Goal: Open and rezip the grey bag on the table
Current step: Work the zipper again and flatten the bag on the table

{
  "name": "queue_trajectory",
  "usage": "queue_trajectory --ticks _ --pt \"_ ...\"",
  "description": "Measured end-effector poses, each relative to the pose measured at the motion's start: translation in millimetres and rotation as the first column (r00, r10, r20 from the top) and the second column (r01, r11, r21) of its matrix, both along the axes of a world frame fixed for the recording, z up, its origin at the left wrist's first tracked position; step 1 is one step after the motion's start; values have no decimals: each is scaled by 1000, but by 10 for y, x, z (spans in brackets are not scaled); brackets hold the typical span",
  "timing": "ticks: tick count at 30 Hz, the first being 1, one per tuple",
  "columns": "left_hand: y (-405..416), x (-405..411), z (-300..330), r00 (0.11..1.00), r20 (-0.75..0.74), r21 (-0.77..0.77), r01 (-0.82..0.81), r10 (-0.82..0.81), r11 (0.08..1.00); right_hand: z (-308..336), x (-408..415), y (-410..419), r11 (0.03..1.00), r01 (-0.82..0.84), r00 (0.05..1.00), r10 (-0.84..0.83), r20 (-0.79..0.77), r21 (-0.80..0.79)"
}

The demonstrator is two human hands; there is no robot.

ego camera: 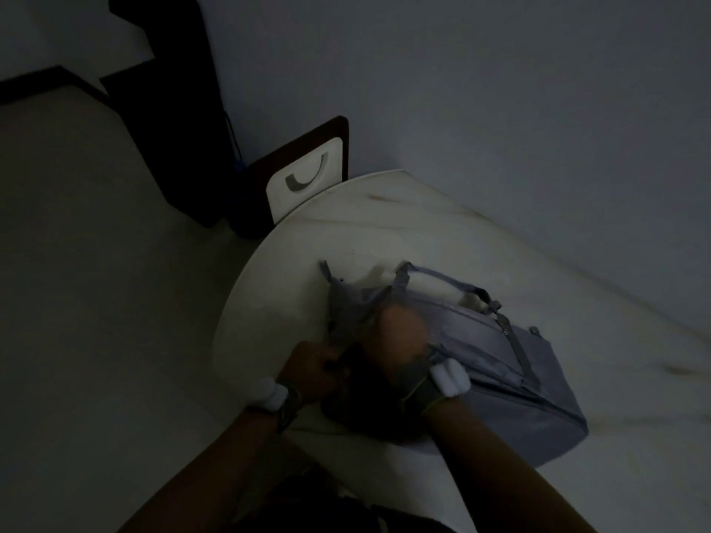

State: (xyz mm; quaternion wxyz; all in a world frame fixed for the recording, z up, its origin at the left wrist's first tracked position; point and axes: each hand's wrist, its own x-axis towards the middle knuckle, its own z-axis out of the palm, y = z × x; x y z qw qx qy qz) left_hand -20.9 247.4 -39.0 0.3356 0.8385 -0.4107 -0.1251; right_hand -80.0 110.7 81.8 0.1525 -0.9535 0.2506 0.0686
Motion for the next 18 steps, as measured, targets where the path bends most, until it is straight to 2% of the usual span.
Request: queue_trajectory --ticks 3,6,11,15,18 --pt "-40 37 -8 994 106 13 -17 16 1000 -50 -160 -256 993 118 992 -117 39 -24" --pt "-75 29 70 996 85 83 22 -30 996 -91 -297 -283 983 185 979 -184 88 -5" --pt "-191 23 403 992 86 191 77 -95 979 -33 -392 -298 995 98 965 -97 245 8" --pt "-512 -48 826 992 90 5 90 -90 996 -35 -417 -239 998 3 970 12 244 -61" --pt "-629 -66 807 989 67 87 123 -129 989 -92 -389 -146 995 6 971 17 239 -95"
